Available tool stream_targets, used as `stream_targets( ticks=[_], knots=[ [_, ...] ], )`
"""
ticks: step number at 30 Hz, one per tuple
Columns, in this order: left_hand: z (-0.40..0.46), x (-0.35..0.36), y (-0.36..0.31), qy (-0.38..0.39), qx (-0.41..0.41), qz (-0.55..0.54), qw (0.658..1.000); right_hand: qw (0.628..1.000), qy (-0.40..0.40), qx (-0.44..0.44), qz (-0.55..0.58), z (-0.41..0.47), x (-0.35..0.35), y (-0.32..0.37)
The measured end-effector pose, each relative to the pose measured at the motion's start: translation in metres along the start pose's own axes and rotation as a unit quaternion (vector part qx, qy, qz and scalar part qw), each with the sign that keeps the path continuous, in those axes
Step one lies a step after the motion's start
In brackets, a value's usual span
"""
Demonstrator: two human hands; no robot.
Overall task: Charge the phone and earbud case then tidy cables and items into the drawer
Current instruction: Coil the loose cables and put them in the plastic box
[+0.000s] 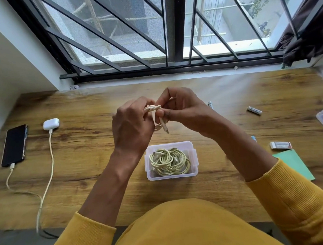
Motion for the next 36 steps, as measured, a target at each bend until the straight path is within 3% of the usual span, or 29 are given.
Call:
stream_targets(
  ticks=[3,8,13,20,30,32,36],
  knots=[
    [0.006,-0.009,0.004,0.026,-0.014,-0.068,0.997,0.999,-0.016,-0.016,-0.030,0.000,-0.004,-0.004],
    [0.012,-0.018,0.017,0.135,-0.047,-0.144,0.979,0.998,-0.039,-0.018,-0.053,0.002,-0.004,-0.009],
    [0.013,-0.021,0.031,0.266,-0.154,-0.261,0.915,0.991,-0.078,-0.008,-0.108,0.002,-0.011,-0.010],
    [0.008,-0.015,0.043,0.227,-0.111,-0.122,0.960,0.971,-0.113,0.006,-0.209,-0.004,-0.009,-0.017],
    [0.003,-0.004,0.025,0.186,-0.159,-0.075,0.967,0.963,-0.147,0.020,-0.227,-0.005,0.000,-0.014],
    [0.003,-0.001,0.025,0.188,-0.220,-0.097,0.952,0.968,-0.140,0.027,-0.208,-0.007,0.004,-0.013],
    [0.004,-0.004,0.024,0.175,-0.373,-0.275,0.869,0.964,-0.153,0.021,-0.215,-0.004,0.008,-0.014]
  ],
)
Point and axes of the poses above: each hand's wrist, its own z-axis towards the middle knuckle, its own x-axis out of the palm, y = z × x, the point moved 1 cm from there along z, towards the middle knuckle, and after that the axes turned 10 degrees about -y, right-handed, at the moved point
